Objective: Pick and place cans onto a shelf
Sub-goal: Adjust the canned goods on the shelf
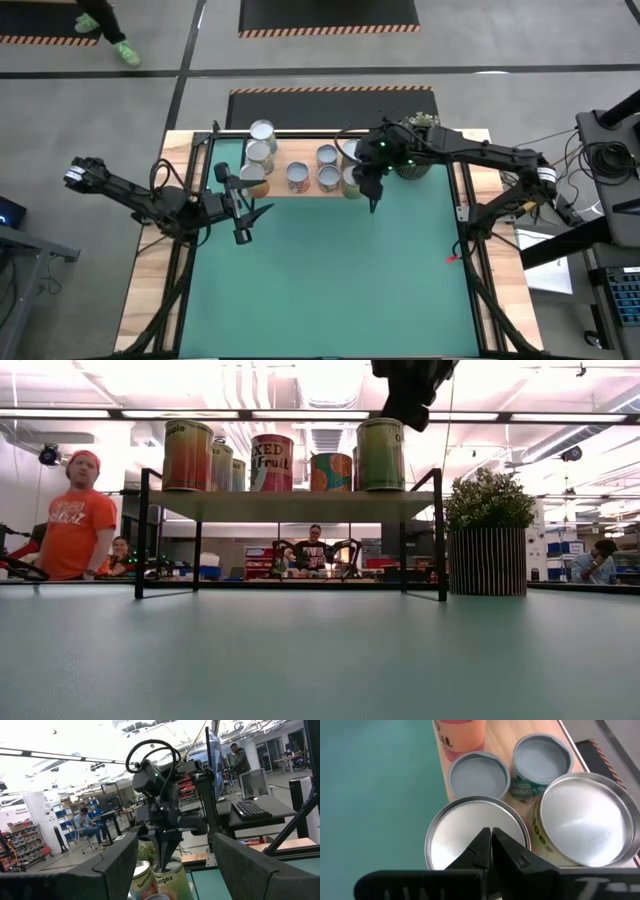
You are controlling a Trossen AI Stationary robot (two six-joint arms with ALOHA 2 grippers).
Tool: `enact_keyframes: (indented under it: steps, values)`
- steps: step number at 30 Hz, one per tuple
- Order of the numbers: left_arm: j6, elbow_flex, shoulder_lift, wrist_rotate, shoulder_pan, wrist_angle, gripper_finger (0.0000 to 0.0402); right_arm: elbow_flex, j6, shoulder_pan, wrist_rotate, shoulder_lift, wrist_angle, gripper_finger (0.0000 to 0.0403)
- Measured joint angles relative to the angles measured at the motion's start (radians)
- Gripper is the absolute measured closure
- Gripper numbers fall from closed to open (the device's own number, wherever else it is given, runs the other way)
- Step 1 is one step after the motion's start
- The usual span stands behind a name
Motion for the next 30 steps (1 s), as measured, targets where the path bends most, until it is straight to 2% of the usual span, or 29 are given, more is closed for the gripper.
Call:
enact_keyframes:
  steps: [7, 13, 30]
  values:
    - [0.000, 0.000, 0.000, 0.000, 0.000, 0.000, 0.0162, -0.001, -0.013, 0.000, 0.006, 0.009, 0.025, 0.0394]
    - [0.000, 0.001, 0.000, 0.000, 0.000, 0.000, 0.0162, -0.001, -0.030, -0.001, 0.055, 0.011, 0.015, 0.0394]
    - [0.000, 0.001, 0.000, 0.000, 0.000, 0.001, 0.0162, 0.025, -0.045, 0.000, 0.058, -0.017, 0.005, 0.0394]
